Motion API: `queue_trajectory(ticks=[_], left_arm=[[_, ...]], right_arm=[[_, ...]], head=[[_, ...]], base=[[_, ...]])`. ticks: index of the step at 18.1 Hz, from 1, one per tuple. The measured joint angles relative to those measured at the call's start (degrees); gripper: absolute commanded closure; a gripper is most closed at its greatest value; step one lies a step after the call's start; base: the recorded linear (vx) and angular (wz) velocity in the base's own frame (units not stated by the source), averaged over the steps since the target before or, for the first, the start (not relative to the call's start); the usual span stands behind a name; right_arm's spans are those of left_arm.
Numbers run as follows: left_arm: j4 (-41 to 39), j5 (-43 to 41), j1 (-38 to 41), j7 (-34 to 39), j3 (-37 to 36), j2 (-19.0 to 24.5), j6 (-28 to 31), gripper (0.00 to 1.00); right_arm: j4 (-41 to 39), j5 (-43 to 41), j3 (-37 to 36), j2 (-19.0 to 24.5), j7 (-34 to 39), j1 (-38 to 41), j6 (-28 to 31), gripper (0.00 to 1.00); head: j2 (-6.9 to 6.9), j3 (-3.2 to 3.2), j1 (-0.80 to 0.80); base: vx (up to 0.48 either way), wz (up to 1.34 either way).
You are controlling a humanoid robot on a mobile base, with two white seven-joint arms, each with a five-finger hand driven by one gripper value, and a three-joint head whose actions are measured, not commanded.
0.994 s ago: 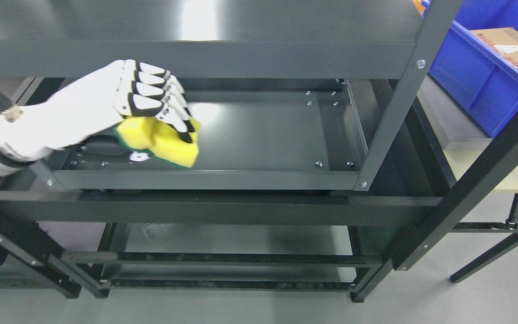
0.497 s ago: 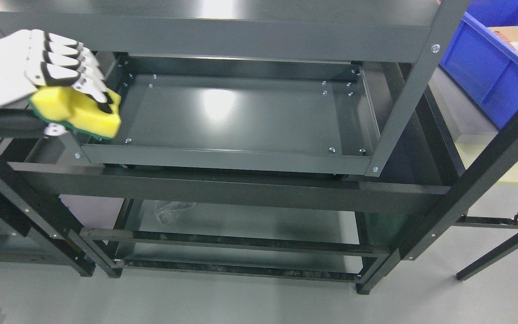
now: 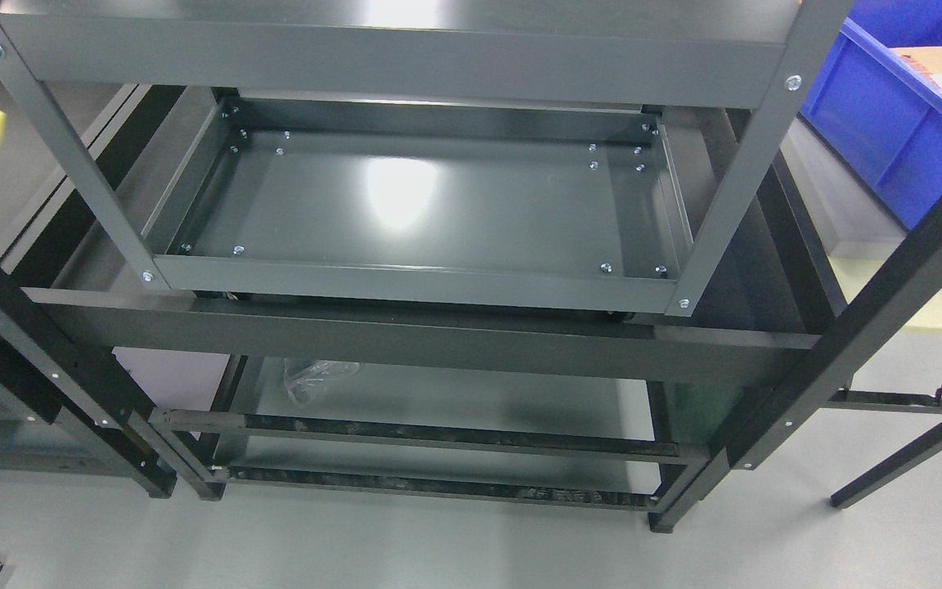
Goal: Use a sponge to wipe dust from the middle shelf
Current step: 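Sweep the sponge back across the shelf away from the left arm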
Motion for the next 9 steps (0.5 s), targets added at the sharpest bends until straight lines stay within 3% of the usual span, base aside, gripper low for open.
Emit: queue_trajectory(ticks=[5,9], left_arm=[[2.67,2.73,2.48,0.77,-0.20,0.77,-0.16,1.00],[-0.67,4.45,2.62,2.08,-3.60,-1.96,-0.18,1.00]], right_arm=[[0.00,0.00,0.00,0.00,0.00,0.00,0.00,0.00],[0.00,0.00,0.01,0.00,0.00,0.00,0.00,0.00]], head=[[0.00,0.00,0.00],[0.00,0.00,0.00]], base=[[0.017,0.00],[0.014,0.00]])
